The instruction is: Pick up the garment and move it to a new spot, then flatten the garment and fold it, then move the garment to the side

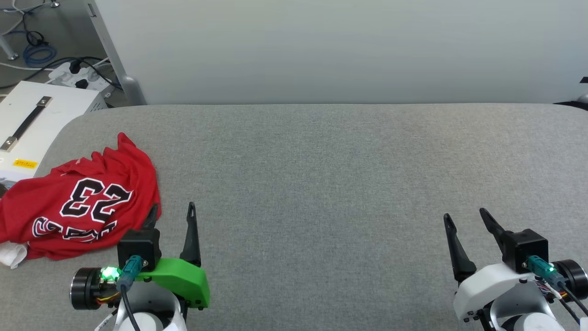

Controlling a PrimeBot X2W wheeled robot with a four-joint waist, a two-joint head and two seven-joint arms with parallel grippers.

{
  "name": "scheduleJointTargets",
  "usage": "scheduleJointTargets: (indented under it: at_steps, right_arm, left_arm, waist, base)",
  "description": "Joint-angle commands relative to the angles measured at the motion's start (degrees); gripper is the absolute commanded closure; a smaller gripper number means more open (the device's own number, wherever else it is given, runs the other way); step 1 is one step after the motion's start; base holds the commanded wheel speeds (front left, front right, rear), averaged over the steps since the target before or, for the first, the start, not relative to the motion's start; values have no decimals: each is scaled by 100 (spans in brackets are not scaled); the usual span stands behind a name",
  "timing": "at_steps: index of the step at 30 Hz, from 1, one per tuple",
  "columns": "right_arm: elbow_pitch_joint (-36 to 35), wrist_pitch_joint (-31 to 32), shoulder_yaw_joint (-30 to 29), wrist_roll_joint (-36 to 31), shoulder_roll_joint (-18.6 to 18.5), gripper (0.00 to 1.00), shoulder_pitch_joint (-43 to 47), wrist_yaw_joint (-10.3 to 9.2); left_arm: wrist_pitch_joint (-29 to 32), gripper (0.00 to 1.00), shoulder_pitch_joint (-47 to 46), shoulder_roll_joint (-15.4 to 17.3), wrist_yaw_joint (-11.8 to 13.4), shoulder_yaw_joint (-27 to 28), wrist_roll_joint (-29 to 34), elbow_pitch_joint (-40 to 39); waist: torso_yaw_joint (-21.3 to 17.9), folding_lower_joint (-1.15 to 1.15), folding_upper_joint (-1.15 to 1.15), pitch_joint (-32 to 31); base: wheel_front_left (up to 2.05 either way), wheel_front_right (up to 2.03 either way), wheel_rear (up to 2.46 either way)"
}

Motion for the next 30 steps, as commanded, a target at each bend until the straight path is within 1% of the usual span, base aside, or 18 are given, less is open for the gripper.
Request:
scheduleJointTargets:
  at_steps: [1,30]
  right_arm:
    - [8,-46,-13,34,0,0,-3,0]
    - [-181,-343,-171,564,-1,0,4,-1]
  left_arm:
    - [-45,0,-14,-1,-1,-20,-53,18]
    - [-390,0,-110,-8,4,-216,-424,245]
  waist:
    - [0,0,0,0]
    - [-8,0,0,-9]
  base:
    - [0,0,0]
    - [0,0,0]
